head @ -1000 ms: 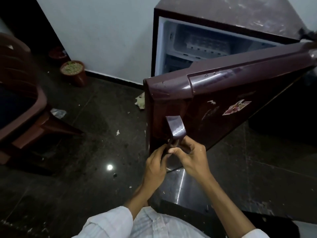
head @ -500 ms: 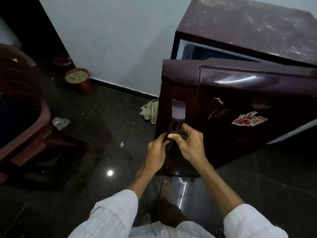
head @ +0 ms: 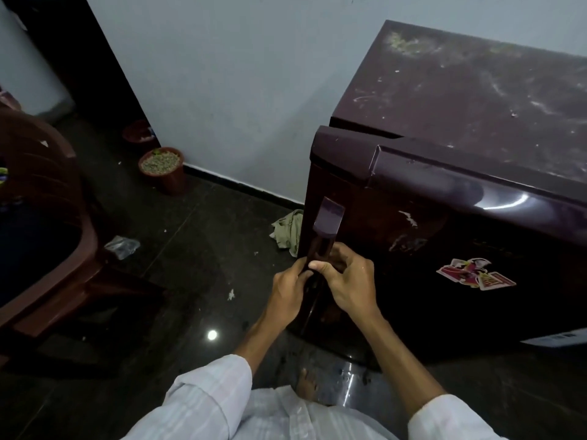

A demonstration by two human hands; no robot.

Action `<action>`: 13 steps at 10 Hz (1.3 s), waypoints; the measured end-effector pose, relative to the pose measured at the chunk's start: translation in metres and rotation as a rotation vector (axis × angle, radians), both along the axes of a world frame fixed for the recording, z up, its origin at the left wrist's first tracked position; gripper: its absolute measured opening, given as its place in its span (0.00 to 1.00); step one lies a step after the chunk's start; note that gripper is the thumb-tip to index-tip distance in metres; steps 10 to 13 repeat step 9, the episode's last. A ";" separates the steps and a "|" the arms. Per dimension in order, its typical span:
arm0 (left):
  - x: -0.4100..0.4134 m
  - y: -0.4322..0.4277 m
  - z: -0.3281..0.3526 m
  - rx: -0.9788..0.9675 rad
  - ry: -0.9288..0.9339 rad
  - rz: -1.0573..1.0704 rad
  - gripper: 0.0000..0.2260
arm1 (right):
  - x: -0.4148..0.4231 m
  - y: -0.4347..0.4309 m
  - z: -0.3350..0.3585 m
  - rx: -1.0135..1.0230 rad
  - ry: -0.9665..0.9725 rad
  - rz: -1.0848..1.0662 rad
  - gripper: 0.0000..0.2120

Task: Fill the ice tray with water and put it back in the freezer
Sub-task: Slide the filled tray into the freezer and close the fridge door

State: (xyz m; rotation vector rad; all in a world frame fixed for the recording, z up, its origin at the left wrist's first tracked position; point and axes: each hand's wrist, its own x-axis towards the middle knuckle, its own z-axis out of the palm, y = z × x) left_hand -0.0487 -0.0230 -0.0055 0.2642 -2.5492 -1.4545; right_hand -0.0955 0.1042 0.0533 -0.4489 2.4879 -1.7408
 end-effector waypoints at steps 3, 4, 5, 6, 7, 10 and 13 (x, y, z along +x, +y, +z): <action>-0.006 -0.005 -0.003 0.001 0.005 -0.041 0.12 | 0.002 -0.004 0.000 -0.030 -0.031 -0.049 0.12; -0.004 -0.005 0.002 -0.017 0.015 -0.073 0.13 | 0.009 -0.008 0.002 -0.025 -0.022 -0.098 0.12; 0.000 -0.002 0.007 0.005 0.039 -0.078 0.14 | 0.014 -0.013 0.003 0.000 0.009 -0.139 0.11; 0.005 0.000 0.001 0.042 0.095 -0.078 0.15 | 0.022 -0.017 0.000 0.001 0.037 -0.202 0.11; 0.011 0.002 -0.006 0.036 0.114 -0.096 0.18 | 0.041 -0.019 -0.001 0.031 0.086 -0.233 0.13; 0.057 0.012 -0.011 -0.190 0.080 -0.126 0.29 | 0.090 -0.003 -0.013 0.237 0.108 -0.242 0.17; 0.057 0.012 -0.011 -0.190 0.080 -0.126 0.29 | 0.090 -0.003 -0.013 0.237 0.108 -0.242 0.17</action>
